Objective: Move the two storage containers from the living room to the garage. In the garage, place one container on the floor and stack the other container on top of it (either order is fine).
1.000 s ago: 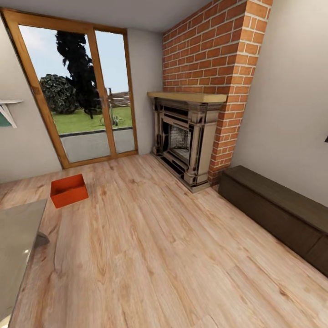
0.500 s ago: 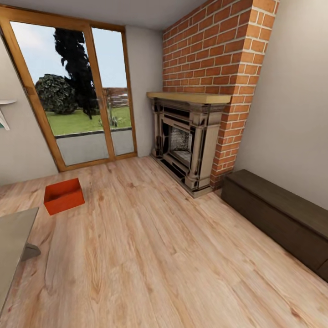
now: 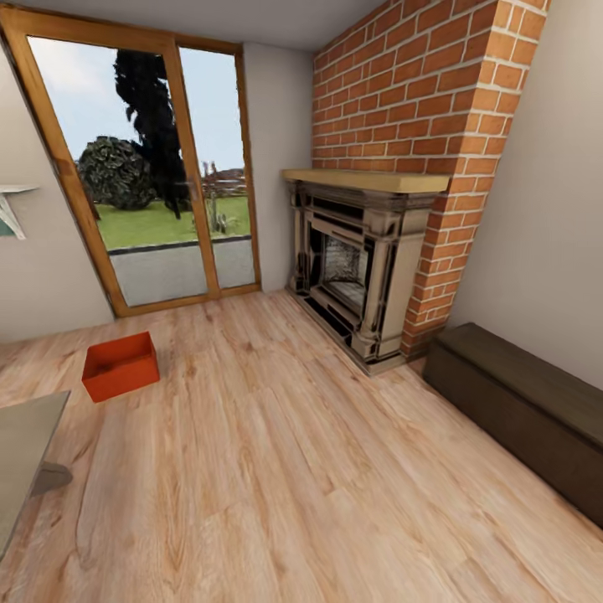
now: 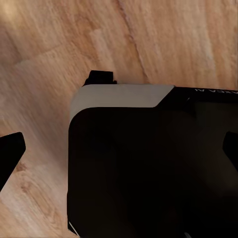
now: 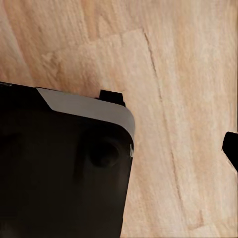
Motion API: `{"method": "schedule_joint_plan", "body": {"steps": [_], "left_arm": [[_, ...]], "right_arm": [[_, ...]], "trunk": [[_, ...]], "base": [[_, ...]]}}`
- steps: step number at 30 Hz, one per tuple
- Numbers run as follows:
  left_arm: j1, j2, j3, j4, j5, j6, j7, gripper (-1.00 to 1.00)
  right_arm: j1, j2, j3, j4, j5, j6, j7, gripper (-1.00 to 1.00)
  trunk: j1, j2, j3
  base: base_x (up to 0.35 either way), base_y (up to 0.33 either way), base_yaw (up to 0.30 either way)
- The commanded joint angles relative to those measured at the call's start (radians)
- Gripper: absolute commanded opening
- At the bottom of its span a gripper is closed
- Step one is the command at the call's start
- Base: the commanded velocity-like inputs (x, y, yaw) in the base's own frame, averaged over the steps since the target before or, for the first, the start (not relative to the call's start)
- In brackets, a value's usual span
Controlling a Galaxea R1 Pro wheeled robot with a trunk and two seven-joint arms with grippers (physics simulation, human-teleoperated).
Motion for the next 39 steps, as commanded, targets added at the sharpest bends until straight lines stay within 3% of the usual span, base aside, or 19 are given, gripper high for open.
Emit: {"method": "schedule_joint_plan", "body": {"steps": [1,11,39], "left_arm": [[-0.001,0.000,0.000,0.000,0.007,0.003,0.003,1.00],[-0.001,0.000,0.000,0.000,0.007,0.003,0.003,1.00],[-0.001,0.000,0.000,0.000,0.007,0.003,0.003,1.00]], "right_arm": [[0.000,0.000,0.008,0.001,-0.009,-0.004,-0.002,1.00],[0.000,0.000,0.008,0.001,-0.009,-0.004,-0.002,1.00],[0.000,0.000,0.008,0.001,-0.009,-0.004,-0.002,1.00]], "trunk": [[0.001,-0.001,-0.001],[0.001,-0.001,-0.001],[0.001,-0.001,-0.001]], "base": [[0.322,0.000,0.263],[0.322,0.000,0.255],[0.322,0.000,0.004]]}}
